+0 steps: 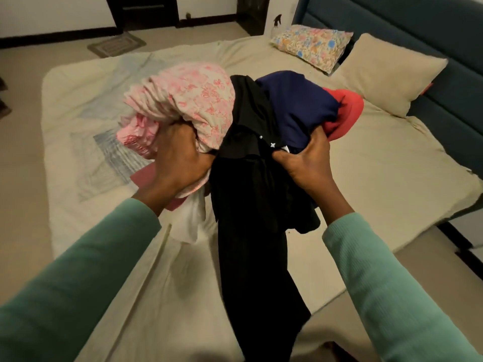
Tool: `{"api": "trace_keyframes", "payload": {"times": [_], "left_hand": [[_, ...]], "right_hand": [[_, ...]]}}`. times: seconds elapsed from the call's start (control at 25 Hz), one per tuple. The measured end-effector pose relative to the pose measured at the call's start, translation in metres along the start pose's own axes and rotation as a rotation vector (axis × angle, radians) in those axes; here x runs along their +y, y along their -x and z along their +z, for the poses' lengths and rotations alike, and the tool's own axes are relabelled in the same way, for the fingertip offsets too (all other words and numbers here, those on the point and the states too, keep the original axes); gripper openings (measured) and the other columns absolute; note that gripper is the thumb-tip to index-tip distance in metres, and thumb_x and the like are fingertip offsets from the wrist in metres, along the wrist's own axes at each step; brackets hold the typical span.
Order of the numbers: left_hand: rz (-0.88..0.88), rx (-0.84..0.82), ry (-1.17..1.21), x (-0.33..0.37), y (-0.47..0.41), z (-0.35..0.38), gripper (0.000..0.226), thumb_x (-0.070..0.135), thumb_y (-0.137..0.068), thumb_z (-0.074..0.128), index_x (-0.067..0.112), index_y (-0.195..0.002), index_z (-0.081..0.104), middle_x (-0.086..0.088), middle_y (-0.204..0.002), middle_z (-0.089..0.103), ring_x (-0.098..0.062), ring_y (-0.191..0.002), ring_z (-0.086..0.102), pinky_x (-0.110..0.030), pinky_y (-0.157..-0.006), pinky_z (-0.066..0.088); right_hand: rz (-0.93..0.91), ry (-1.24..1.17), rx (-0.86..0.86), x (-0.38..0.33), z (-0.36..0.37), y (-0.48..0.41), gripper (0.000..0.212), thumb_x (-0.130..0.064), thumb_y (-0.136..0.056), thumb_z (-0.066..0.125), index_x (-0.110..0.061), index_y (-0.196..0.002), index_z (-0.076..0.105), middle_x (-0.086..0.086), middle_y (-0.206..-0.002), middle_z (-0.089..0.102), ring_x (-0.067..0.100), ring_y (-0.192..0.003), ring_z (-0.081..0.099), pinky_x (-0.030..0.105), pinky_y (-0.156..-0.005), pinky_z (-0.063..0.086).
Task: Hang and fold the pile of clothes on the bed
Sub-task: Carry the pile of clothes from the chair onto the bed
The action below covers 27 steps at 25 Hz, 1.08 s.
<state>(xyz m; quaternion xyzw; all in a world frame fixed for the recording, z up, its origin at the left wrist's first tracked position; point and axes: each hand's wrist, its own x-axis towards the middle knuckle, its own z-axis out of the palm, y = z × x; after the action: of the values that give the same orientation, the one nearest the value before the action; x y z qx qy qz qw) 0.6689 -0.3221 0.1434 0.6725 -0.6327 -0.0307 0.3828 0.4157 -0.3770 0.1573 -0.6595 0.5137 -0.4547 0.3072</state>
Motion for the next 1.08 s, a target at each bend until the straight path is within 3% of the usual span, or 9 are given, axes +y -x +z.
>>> {"api": "trace_keyframes", "payload": {"times": [0.24, 0.32, 0.44, 0.52, 0.6, 0.72, 0.92, 1.0, 1.08], "left_hand": [[0.041, -0.034, -0.231, -0.048, -0.018, 0.158, 0.048, 0.024, -0.084, 0.08, -0.006, -0.119, 0.064, -0.031, -0.119, 0.061, -0.05, -0.108, 0.058, -0.054, -0.091, 0.05], [-0.052, -0.205, -0.19, -0.053, 0.0, 0.223, 0.067, 0.021, -0.082, 0.078, -0.001, -0.139, 0.052, -0.029, -0.139, 0.053, -0.05, -0.12, 0.055, -0.055, -0.09, 0.053], [-0.116, -0.599, -0.085, -0.056, 0.039, 0.296, 0.084, 0.012, -0.081, 0.072, 0.01, -0.158, 0.036, -0.019, -0.16, 0.036, -0.046, -0.133, 0.05, -0.054, -0.096, 0.053], [-0.174, -0.867, -0.034, -0.063, 0.064, 0.321, 0.098, 0.006, -0.085, 0.067, 0.025, -0.166, 0.016, -0.012, -0.167, 0.026, -0.043, -0.139, 0.044, -0.053, -0.104, 0.047], [-0.237, -0.979, -0.02, -0.068, 0.085, 0.331, 0.103, 0.005, -0.088, 0.063, 0.038, -0.166, 0.004, -0.012, -0.168, 0.022, -0.042, -0.14, 0.042, -0.051, -0.105, 0.045], [-0.3, -0.932, 0.004, -0.067, 0.107, 0.333, 0.103, 0.015, -0.089, 0.066, 0.038, -0.166, 0.0, -0.015, -0.169, 0.02, -0.044, -0.143, 0.04, -0.054, -0.109, 0.043], [-0.412, -0.784, 0.161, -0.067, 0.123, 0.289, 0.095, 0.029, -0.093, 0.071, 0.034, -0.164, 0.008, -0.008, -0.17, 0.021, -0.033, -0.139, 0.05, -0.057, -0.11, 0.046], [-0.418, -0.656, 0.208, -0.066, 0.13, 0.258, 0.089, 0.027, -0.092, 0.073, 0.025, -0.164, 0.019, -0.008, -0.166, 0.029, -0.026, -0.141, 0.045, -0.053, -0.113, 0.045], [-0.44, -0.501, 0.217, -0.065, 0.142, 0.225, 0.086, 0.023, -0.091, 0.074, 0.016, -0.162, 0.026, -0.009, -0.164, 0.034, -0.015, -0.147, 0.035, -0.044, -0.118, 0.039]], "right_hand": [[0.263, 0.057, 0.044, 0.162, 0.021, -0.035, 0.056, -0.043, -0.061, 0.076, -0.024, -0.11, 0.055, 0.009, -0.112, 0.067, 0.027, -0.1, 0.065, 0.04, -0.089, 0.053], [0.456, 0.115, -0.021, 0.226, 0.036, -0.019, 0.055, -0.045, -0.064, 0.075, -0.019, -0.108, 0.056, 0.008, -0.107, 0.066, 0.026, -0.096, 0.063, 0.04, -0.085, 0.05], [0.692, 0.243, -0.297, 0.31, 0.047, 0.019, 0.04, -0.015, -0.081, 0.08, -0.005, -0.116, 0.063, 0.009, -0.099, 0.066, 0.027, -0.09, 0.064, 0.027, -0.073, 0.039], [0.726, 0.332, -0.445, 0.349, 0.049, 0.044, 0.031, -0.004, -0.086, 0.076, 0.001, -0.115, 0.065, 0.019, -0.095, 0.07, 0.033, -0.087, 0.066, 0.03, -0.074, 0.043], [0.739, 0.345, -0.471, 0.368, 0.048, 0.057, 0.034, -0.006, -0.09, 0.073, 0.001, -0.122, 0.064, 0.02, -0.104, 0.072, 0.033, -0.094, 0.068, 0.027, -0.076, 0.041], [0.707, 0.301, -0.445, 0.367, 0.053, 0.062, 0.033, -0.009, -0.092, 0.07, -0.003, -0.123, 0.063, 0.016, -0.11, 0.072, 0.034, -0.097, 0.068, 0.04, -0.081, 0.05], [0.687, 0.227, -0.282, 0.324, 0.059, 0.066, 0.022, -0.027, -0.09, 0.067, -0.011, -0.104, 0.061, 0.005, -0.091, 0.067, 0.024, -0.081, 0.062, 0.042, -0.075, 0.05], [0.666, 0.199, -0.221, 0.299, 0.066, 0.072, 0.051, -0.042, -0.085, 0.066, -0.014, -0.127, 0.06, 0.005, -0.119, 0.067, 0.023, -0.109, 0.063, 0.044, -0.096, 0.053], [0.613, 0.165, -0.191, 0.267, 0.072, 0.084, 0.075, -0.042, -0.085, 0.071, -0.017, -0.151, 0.044, 0.003, -0.146, 0.052, 0.018, -0.134, 0.049, 0.037, -0.113, 0.041]]}}
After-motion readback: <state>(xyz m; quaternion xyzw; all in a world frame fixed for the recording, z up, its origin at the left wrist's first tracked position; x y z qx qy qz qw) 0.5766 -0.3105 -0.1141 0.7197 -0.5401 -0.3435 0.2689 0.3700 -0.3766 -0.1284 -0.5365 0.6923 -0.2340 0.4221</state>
